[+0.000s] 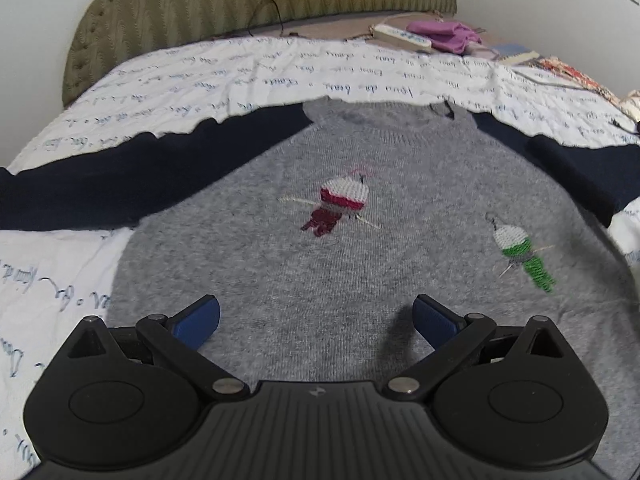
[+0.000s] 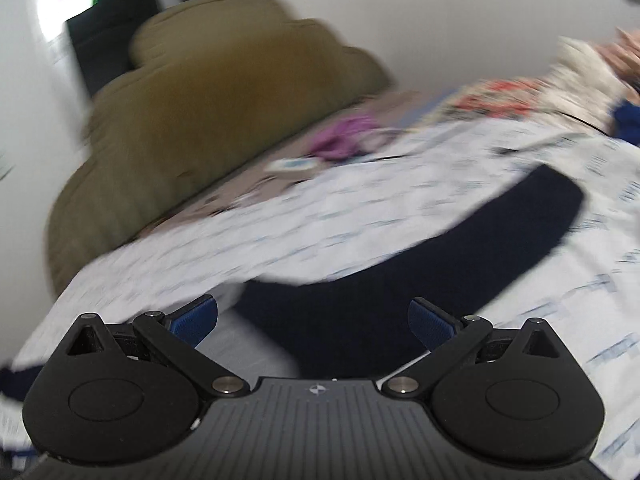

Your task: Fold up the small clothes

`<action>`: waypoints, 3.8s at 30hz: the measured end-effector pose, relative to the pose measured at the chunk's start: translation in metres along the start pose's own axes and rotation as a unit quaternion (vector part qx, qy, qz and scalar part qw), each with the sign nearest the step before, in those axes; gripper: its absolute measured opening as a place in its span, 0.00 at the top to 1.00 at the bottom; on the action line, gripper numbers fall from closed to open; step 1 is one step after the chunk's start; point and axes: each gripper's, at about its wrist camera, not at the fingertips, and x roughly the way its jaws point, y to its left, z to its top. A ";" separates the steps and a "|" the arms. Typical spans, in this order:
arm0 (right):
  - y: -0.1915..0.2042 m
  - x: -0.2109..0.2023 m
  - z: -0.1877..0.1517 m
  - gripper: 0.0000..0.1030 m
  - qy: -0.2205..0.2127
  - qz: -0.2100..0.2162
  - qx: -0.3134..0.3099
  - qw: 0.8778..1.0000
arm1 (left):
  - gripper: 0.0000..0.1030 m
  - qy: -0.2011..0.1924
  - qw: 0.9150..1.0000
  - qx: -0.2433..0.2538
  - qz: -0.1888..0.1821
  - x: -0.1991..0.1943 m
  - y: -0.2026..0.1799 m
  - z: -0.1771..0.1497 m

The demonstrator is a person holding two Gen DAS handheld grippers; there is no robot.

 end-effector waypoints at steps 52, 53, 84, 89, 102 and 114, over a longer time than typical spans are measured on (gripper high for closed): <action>-0.198 0.087 0.052 0.84 -0.055 -0.092 0.157 0.982 | 0.00 0.003 0.992 -0.093 -0.083 0.028 -0.001 0.013; -0.197 0.086 0.052 0.84 -0.055 -0.093 0.155 0.982 | 0.00 0.005 0.992 -0.092 -0.081 0.028 -0.002 0.014; 0.170 0.051 -0.067 0.47 0.068 0.214 -0.100 0.969 | 0.00 0.015 0.898 -0.287 -0.334 0.077 0.028 0.073; 0.128 0.022 -0.074 0.48 0.081 0.213 -0.028 0.973 | 0.03 0.031 0.897 -0.281 -0.341 0.088 0.021 0.062; 0.039 -0.013 -0.056 0.44 0.048 0.164 0.084 0.982 | 0.92 0.044 0.955 -0.167 -0.242 0.081 0.001 0.082; 0.033 0.015 -0.013 0.35 0.049 0.149 0.040 0.987 | 0.92 0.048 0.978 -0.162 -0.121 0.071 0.121 0.087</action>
